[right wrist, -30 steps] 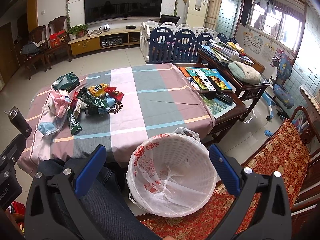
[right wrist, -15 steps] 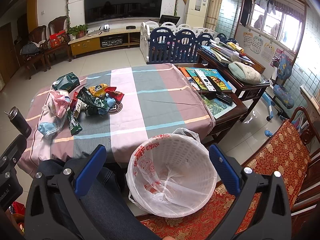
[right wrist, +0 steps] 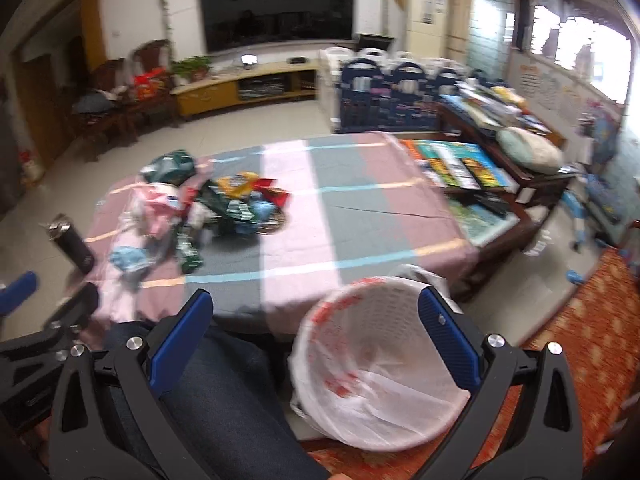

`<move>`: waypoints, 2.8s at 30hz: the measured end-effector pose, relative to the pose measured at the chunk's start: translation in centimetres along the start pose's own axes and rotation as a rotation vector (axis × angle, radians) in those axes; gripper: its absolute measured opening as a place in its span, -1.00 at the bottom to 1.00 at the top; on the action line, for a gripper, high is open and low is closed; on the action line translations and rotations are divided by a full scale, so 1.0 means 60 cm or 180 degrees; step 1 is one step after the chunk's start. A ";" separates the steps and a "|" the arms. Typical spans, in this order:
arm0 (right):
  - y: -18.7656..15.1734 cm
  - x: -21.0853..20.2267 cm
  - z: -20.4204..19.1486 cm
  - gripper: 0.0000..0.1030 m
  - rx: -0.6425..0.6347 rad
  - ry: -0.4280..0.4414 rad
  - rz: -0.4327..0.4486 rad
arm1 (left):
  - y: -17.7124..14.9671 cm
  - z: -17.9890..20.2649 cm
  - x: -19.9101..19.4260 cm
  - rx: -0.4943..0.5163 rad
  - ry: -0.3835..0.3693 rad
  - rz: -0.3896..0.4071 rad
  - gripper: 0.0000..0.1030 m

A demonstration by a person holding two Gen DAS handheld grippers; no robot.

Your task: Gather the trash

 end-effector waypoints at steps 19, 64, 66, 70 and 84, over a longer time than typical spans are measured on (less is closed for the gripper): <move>0.133 0.330 -0.125 -0.04 -0.0216 0.0244 -0.0573 | 0.050 -0.324 0.205 -0.1523 0.0582 -0.0556 0.20; 0.161 0.330 -0.056 -0.72 -0.0393 0.0302 -0.0315 | 0.086 -0.250 0.299 -0.1580 0.0047 -0.0396 -0.74; 0.150 0.315 -0.048 -0.72 -0.0403 0.0302 -0.0311 | 0.076 -0.222 0.280 -0.1499 0.0060 -0.0301 -0.74; 0.132 0.285 -0.036 -0.72 -0.0502 0.0265 -0.0312 | 0.059 -0.151 0.234 -0.1164 0.0088 -0.0108 -0.74; 0.067 0.100 0.078 -0.72 -0.0163 -0.0053 0.0041 | 0.025 -0.036 0.112 -0.0618 -0.0293 0.0174 -0.74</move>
Point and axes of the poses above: each gripper's, at about its wrist camera, not at the fingertips, and x roughly the way its jaws point, z to its right, y to its top, the point moved 1 cm from there along x, roughly the way its jaws point, and after that the axes turned 11 degrees about -z, right-handed, at the moved point
